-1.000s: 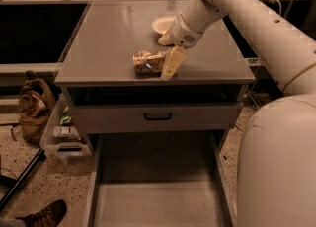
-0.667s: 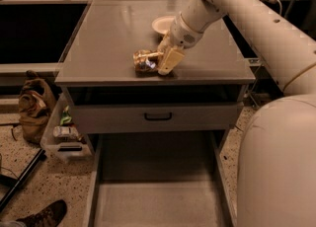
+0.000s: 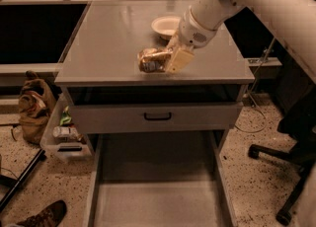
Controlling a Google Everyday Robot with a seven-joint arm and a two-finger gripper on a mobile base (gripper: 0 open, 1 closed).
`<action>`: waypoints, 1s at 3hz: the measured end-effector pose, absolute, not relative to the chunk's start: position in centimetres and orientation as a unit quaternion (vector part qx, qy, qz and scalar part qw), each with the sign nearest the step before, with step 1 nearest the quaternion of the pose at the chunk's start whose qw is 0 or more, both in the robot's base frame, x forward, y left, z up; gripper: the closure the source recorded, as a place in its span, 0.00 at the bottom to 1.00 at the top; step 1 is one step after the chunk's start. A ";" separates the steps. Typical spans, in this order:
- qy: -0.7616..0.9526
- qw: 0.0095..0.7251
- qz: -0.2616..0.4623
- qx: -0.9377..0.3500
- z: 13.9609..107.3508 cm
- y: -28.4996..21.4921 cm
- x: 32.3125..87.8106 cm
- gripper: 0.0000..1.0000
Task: Place orange can into middle drawer
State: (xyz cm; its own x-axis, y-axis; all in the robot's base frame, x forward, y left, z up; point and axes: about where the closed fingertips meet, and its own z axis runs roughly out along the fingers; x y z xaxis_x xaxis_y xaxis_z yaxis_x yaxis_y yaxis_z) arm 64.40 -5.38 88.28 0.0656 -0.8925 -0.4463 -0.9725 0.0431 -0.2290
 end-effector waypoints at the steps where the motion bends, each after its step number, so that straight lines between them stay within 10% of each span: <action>1: 0.681 0.241 0.092 -0.686 87.5 -4.7 59.3 1.00; 3: 0.666 0.219 0.088 -0.707 82.7 -3.5 53.8 1.00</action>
Offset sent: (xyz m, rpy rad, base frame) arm -0.1449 0.0307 -0.0785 -0.0597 -0.0268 0.0938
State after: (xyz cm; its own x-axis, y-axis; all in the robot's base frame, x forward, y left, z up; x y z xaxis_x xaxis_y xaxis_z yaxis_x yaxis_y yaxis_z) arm 53.85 -3.48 82.69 0.0964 -0.9044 -0.4156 -0.9811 -0.0161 -0.1927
